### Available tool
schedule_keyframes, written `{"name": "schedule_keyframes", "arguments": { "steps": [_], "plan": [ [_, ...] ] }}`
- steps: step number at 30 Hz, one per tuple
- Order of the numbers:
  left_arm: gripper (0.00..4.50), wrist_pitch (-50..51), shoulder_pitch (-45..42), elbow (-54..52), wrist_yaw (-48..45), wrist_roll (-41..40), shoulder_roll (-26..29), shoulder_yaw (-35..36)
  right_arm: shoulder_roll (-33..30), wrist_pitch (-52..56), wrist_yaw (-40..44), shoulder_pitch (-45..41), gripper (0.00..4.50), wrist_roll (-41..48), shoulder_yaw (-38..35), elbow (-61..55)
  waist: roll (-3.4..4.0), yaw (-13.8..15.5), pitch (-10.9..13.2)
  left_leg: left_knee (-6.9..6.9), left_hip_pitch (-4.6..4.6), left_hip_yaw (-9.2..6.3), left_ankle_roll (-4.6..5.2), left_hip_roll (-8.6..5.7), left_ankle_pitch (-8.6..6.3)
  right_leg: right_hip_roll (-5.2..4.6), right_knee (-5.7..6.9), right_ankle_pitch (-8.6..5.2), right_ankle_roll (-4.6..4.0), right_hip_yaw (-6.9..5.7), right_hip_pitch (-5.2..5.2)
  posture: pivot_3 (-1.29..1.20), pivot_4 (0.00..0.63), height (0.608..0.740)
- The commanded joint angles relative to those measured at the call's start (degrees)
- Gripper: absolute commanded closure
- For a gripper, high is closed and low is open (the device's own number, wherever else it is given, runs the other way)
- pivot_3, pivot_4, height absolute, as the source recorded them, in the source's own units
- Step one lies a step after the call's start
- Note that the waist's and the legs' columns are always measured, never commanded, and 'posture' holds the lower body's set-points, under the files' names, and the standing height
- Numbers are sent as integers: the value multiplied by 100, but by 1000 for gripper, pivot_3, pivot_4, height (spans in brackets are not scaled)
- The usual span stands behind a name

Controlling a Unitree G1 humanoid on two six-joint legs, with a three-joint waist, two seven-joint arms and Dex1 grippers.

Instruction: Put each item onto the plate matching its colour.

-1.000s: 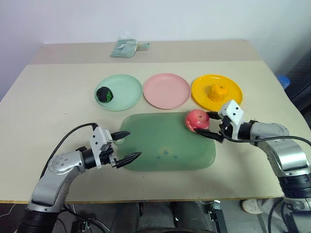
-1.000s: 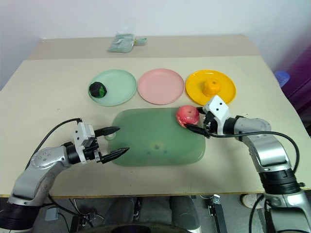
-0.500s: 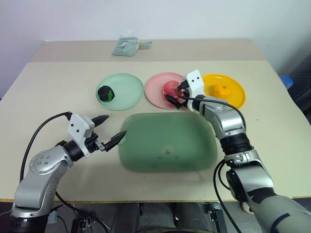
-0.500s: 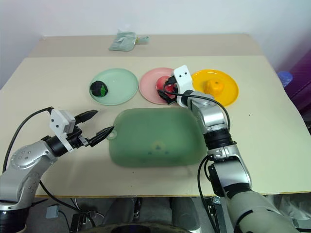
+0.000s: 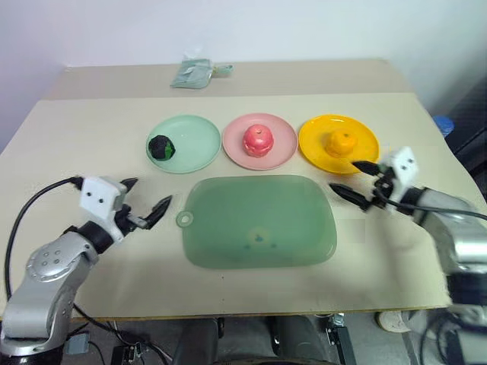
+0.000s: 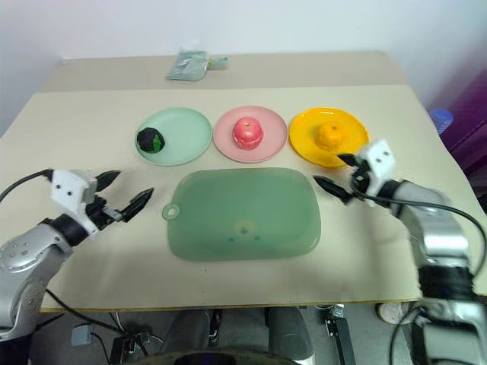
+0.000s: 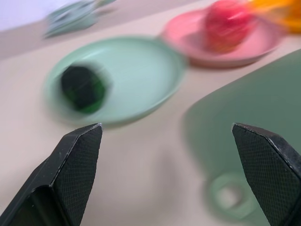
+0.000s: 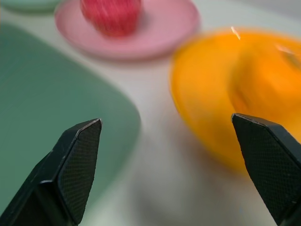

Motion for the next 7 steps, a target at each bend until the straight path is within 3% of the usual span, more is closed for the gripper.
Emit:
{"name": "schedule_keyframes", "arguments": {
  "steps": [1, 7],
  "plan": [
    [0, -108, 237, -179, -30, -58, 39, 467, -169, 31, 220, 276, 11, 316, -442, -186, -2, -8, 1, 0, 19, 0, 1, 0, -1, 0, -2, -1, -1, 0, 20, 0, 150, 740],
    [0, -280, 565, -172, 43, 1, -115, 706, -133, 30, 233, 212, 11, 333, -516, 237, -2, 1, 1, 0, 57, 1, 4, -3, -3, -5, -11, -2, -1, -1, 65, 0, 150, 740]
  ]
}}
